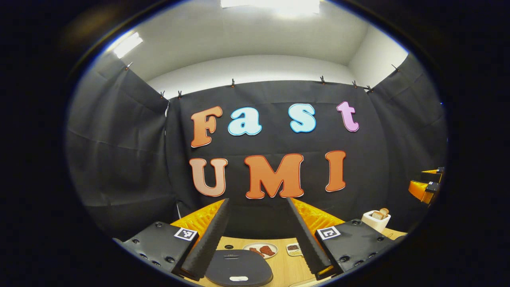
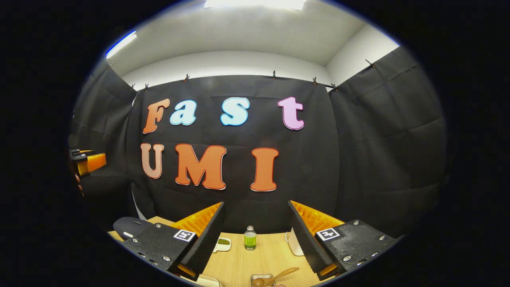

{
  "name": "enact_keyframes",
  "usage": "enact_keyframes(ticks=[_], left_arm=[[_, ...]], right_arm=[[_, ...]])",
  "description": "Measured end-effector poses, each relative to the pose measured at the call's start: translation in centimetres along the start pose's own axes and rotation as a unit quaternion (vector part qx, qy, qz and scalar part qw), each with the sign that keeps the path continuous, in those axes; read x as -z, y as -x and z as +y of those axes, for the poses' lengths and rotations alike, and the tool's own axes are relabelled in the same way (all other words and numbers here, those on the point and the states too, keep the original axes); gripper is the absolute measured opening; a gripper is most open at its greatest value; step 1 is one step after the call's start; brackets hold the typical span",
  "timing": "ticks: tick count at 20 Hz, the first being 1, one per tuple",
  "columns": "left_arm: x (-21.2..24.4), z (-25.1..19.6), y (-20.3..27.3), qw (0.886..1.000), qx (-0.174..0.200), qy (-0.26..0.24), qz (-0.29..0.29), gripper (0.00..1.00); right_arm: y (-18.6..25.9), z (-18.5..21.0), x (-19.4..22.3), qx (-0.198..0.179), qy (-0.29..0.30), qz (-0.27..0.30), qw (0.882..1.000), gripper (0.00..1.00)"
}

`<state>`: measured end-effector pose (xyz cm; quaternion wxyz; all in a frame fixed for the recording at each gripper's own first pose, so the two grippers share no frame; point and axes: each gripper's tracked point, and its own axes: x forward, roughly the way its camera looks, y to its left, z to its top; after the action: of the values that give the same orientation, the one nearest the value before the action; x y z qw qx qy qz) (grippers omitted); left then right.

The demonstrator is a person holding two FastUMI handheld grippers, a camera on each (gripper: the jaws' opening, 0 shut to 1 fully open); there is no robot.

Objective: Close the left gripper, press the button to open the rice cooker; take a wooden spoon from the chopstick holder with the right hand, scoop a spoonful of rice and pour it into the rice cooker, then put the wooden spoon back into the chopstick holder.

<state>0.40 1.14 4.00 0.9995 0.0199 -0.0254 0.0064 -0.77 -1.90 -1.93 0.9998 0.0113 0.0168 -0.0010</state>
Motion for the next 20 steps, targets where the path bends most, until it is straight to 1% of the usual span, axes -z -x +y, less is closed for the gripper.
enact_keyframes(ticks=[1, 2, 3, 4, 5, 6, 7, 8, 9, 10, 11, 12, 13, 14, 15, 17, 18, 19, 20], left_arm=[[0.0, 0.2, -0.1, 1.0, 0.0, 0.0, -0.001, 0.97], [0.3, 0.3, -0.3, 1.0, -0.001, 0.0, 0.002, 0.86], [0.5, 0.4, -0.3, 1.0, -0.002, 0.0, 0.004, 0.74], [0.7, 0.5, -0.4, 1.0, -0.003, 0.0, 0.007, 0.63], [0.8, 0.2, -0.5, 1.0, 0.004, 0.001, 0.01, 0.52], [0.9, 0.3, -0.6, 1.0, -0.001, 0.001, 0.013, 0.4], [1.4, 0.6, -0.9, 1.0, -0.003, -0.002, 0.022, 0.29], [1.9, 1.3, -1.2, 0.999, -0.016, -0.006, 0.031, 0.18], [2.3, 1.7, -1.8, 0.999, -0.018, 0.001, 0.043, 0.06], [3.3, 1.5, -2.4, 0.998, -0.014, 0.012, 0.061, 0.05], [4.5, 1.6, -3.0, 0.996, -0.015, 0.022, 0.088, 0.07], [6.3, 2.1, -3.4, 0.992, -0.017, 0.028, 0.125, 0.04], [8.1, 2.6, -3.8, 0.986, -0.02, 0.038, 0.162, 0.04], [10.3, 3.1, -4.0, 0.977, -0.024, 0.048, 0.205, 0.04], [12.4, 3.4, -4.0, 0.967, -0.025, 0.06, 0.247, 0.04], [16.7, 3.8, -3.8, 0.941, -0.033, 0.08, 0.327, 0.05], [18.3, 4.1, -3.5, 0.929, -0.038, 0.086, 0.359, 0.01], [20.0, 4.3, -3.0, 0.914, -0.042, 0.095, 0.392, 0.05], [21.4, 4.1, -2.6, 0.899, -0.043, 0.107, 0.423, 0.04]], right_arm=[[0.0, -0.1, 0.3, 0.001, 0.001, 0.003, 1.0, 0.94], [-0.1, -0.1, 0.6, 0.001, 0.001, 0.006, 1.0, 0.94], [-0.2, -0.1, 0.7, 0.0, 0.002, 0.009, 1.0, 0.96], [-0.3, 0.0, 0.8, 0.0, 0.002, 0.01, 1.0, 0.96], [-0.3, 0.0, 0.8, 0.001, 0.003, 0.009, 1.0, 0.94], [-0.4, -0.2, 0.9, 0.002, 0.003, 0.009, 1.0, 0.96], [-0.5, -0.2, 1.0, 0.003, 0.003, 0.009, 1.0, 0.94], [-0.6, -0.3, 1.0, 0.005, 0.004, 0.009, 1.0, 0.96], [-0.8, -0.4, 1.1, 0.007, 0.005, 0.009, 1.0, 0.94], [-0.8, -0.5, 1.4, 0.009, 0.008, 0.01, 1.0, 0.96], [-0.8, -0.6, 1.6, 0.011, 0.011, 0.012, 1.0, 0.96], [-0.8, -0.8, 1.9, 0.012, 0.015, 0.015, 1.0, 0.96], [-0.7, -0.9, 2.2, 0.013, 0.017, 0.018, 1.0, 0.96], [-0.7, -1.0, 2.5, 0.014, 0.019, 0.021, 0.999, 0.96], [-0.6, -1.0, 2.8, 0.015, 0.021, 0.025, 0.999, 0.96], [-0.4, -1.3, 3.7, 0.019, 0.028, 0.034, 0.999, 0.96], [-0.3, -1.6, 4.0, 0.022, 0.03, 0.039, 0.999, 0.94], [-0.3, -1.8, 4.4, 0.024, 0.031, 0.044, 0.998, 0.94], [-0.2, -2.0, 4.9, 0.027, 0.029, 0.049, 0.998, 0.94]])
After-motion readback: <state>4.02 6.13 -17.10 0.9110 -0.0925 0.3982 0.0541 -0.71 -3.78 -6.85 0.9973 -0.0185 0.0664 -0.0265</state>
